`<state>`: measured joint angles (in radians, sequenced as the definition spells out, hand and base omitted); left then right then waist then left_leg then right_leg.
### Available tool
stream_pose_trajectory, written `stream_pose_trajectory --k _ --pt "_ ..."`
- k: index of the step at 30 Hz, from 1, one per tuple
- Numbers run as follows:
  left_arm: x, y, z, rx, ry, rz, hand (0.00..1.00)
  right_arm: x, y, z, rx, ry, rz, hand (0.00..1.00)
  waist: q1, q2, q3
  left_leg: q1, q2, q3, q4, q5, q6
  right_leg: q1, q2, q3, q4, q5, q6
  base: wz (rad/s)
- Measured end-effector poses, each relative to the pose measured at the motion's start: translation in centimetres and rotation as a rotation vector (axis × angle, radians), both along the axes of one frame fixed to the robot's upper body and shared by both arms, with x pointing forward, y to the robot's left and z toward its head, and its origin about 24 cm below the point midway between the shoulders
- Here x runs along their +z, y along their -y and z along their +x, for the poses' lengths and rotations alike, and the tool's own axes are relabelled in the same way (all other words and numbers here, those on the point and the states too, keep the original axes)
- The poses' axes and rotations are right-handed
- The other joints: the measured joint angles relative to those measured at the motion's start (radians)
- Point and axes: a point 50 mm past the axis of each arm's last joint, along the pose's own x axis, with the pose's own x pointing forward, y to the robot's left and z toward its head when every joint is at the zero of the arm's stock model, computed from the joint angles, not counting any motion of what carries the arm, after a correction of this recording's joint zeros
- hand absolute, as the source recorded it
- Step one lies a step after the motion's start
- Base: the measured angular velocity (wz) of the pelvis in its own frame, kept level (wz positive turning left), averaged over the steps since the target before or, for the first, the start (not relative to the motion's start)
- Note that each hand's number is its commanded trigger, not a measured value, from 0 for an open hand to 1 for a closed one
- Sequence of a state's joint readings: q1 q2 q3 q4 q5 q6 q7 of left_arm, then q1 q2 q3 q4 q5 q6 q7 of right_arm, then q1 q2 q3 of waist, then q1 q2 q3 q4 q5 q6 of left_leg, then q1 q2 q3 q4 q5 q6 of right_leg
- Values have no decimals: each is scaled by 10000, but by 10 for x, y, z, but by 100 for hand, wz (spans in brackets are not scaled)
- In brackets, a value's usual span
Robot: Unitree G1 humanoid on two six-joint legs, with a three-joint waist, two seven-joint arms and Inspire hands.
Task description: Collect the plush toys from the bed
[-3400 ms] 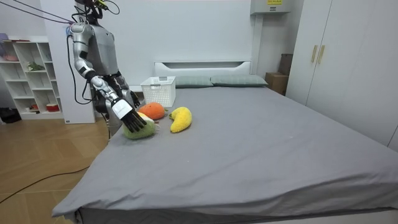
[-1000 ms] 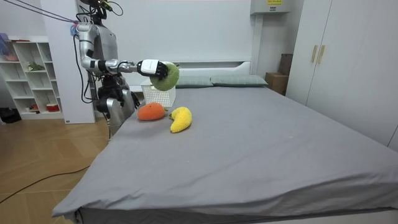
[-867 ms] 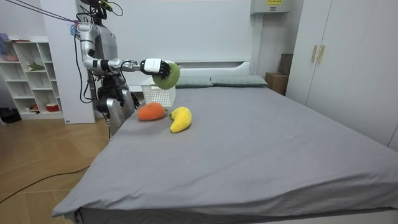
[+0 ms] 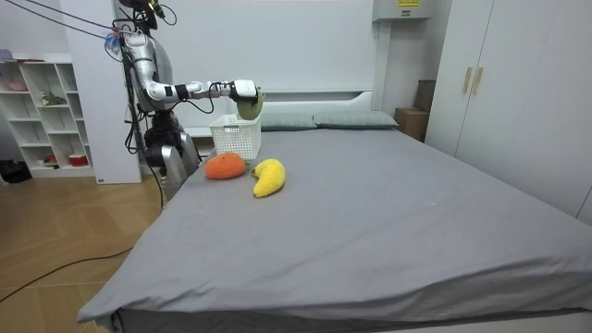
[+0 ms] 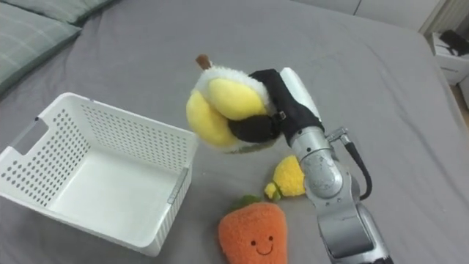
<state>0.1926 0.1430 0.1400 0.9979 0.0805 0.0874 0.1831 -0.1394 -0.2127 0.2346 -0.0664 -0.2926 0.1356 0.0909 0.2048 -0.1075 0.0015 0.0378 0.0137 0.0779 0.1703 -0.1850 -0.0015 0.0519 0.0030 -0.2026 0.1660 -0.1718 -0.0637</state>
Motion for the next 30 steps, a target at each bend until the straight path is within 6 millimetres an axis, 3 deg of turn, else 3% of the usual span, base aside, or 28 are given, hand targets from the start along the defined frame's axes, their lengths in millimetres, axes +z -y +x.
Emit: stream_pose_trajectory --k 5,8,11,12,17,22,30 --pt "2 -1 10 -138 284 28 0 -6 -20 -5 977 -497 493 91 225 31 24 -16 -4 -12 -26 0 2 -3 -8 -25 4 4 6 1" --pt "2 -1 13 -176 373 23 0 -6 -22 -5 1174 -620 589 78 282 36 28 -108 -34 -145 -39 2 10 -5 -34 -142 -13 1 9 12" --pt "2 0 13 -178 365 1 0 -6 -23 -6 1363 -727 524 46 353 53 38 -162 -59 -247 -31 15 28 0 -43 -193 -88 4 21 6" --pt "2 0 13 -186 363 -15 0 -7 -23 -6 1393 -744 519 0 382 57 40 -165 -59 -251 -23 17 29 -1 -42 -199 -101 7 24 0" --pt "1 1 14 -222 294 -136 0 -10 -33 -10 1888 -921 441 0 528 94 65 -122 -62 -299 -17 20 31 -4 -41 -231 -126 14 31 0" --pt "0 1 15 -200 141 -186 0 -13 -44 -13 2288 -978 240 0 539 219 150 -188 -75 -343 -39 20 34 -23 -51 -258 -119 20 39 0" --pt "0 2 16 -214 152 -218 0 -14 -55 -17 2632 -1006 165 0 541 171 112 -232 -92 -378 -19 25 41 -23 -60 -293 -148 23 45 0"
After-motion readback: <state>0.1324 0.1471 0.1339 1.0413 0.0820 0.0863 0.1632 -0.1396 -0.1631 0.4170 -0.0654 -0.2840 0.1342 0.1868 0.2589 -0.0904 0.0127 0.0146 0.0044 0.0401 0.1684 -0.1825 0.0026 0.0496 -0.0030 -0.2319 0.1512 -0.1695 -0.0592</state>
